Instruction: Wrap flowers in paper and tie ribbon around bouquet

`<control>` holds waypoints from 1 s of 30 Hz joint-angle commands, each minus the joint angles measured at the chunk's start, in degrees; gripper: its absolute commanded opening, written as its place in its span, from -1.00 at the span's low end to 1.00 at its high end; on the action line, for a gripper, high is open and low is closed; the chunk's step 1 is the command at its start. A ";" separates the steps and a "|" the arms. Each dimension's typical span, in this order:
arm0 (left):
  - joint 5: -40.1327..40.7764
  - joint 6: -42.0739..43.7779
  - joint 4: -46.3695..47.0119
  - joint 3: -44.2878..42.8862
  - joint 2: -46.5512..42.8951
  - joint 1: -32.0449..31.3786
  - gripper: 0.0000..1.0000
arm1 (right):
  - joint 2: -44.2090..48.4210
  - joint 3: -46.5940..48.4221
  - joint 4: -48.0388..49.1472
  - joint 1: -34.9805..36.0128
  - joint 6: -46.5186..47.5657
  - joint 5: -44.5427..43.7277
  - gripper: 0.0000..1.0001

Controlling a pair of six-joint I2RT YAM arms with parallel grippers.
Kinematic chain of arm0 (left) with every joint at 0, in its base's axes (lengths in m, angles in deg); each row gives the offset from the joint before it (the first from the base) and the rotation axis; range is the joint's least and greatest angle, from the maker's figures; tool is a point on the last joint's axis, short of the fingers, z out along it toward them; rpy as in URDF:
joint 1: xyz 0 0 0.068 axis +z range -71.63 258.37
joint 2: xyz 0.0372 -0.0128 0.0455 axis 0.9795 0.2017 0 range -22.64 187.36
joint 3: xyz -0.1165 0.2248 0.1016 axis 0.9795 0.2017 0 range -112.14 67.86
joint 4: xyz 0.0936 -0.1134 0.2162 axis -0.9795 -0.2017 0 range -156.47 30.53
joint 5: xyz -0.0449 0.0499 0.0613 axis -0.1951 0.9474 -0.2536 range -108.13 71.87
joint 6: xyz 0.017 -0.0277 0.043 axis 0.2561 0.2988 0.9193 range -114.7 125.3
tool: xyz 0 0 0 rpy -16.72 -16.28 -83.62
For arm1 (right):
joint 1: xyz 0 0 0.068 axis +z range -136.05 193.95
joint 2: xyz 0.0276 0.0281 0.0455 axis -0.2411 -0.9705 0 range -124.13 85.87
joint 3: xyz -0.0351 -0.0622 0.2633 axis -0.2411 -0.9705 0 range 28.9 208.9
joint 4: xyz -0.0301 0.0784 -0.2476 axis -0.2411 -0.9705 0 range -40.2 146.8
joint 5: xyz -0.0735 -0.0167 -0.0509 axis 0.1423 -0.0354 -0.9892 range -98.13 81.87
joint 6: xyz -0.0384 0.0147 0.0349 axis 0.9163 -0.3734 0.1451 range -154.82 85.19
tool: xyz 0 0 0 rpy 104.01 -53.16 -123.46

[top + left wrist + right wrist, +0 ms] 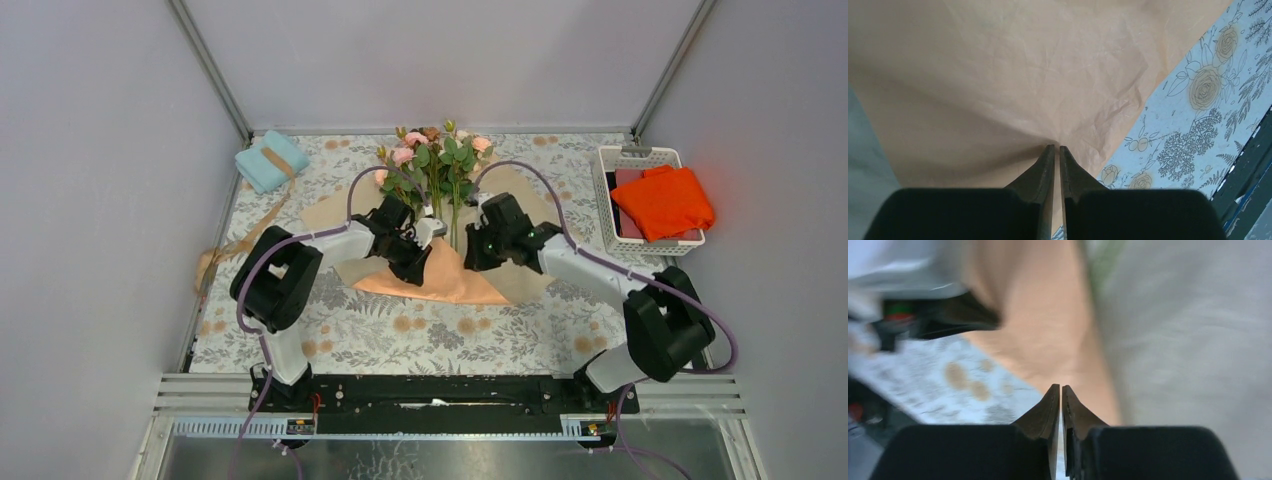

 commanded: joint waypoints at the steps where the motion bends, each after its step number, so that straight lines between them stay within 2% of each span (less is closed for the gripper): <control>1: 0.13 -2.07 1.05 2.84 0.79 -0.21 -0.74 | 1.16 -10.17 19.99 3.83 -14.56 15.78 -0.89; 3: 0.27 -2.31 1.17 3.10 0.80 -0.18 -0.74 | -2.36 -12.13 24.64 3.77 -18.38 18.19 -1.00; 5: 0.54 -2.40 0.82 2.98 0.80 -0.21 -0.74 | -5.88 -13.06 26.53 3.74 -19.68 19.55 -1.00; 8: 0.74 -2.24 0.32 3.09 0.40 -0.13 -0.74 | -7.79 -15.13 23.80 1.77 -19.67 17.55 -1.00; 15: 1.34 -1.58 1.43 4.82 -1.45 0.72 -0.75 | 2.92 -27.17 14.50 -6.22 -20.76 8.45 -1.00; 19: 0.88 -1.18 1.37 5.45 -1.53 1.25 -0.76 | 9.65 -30.07 8.33 -8.89 -22.02 3.59 -1.00; 25: 0.49 -0.91 1.51 5.78 -1.96 1.45 -0.76 | 20.11 -29.03 2.62 -14.90 -20.59 -3.93 -1.00; 30: 0.36 -1.40 1.97 6.00 -2.32 1.45 -0.76 | 24.04 -22.94 -0.28 -18.21 -17.11 -4.84 -1.00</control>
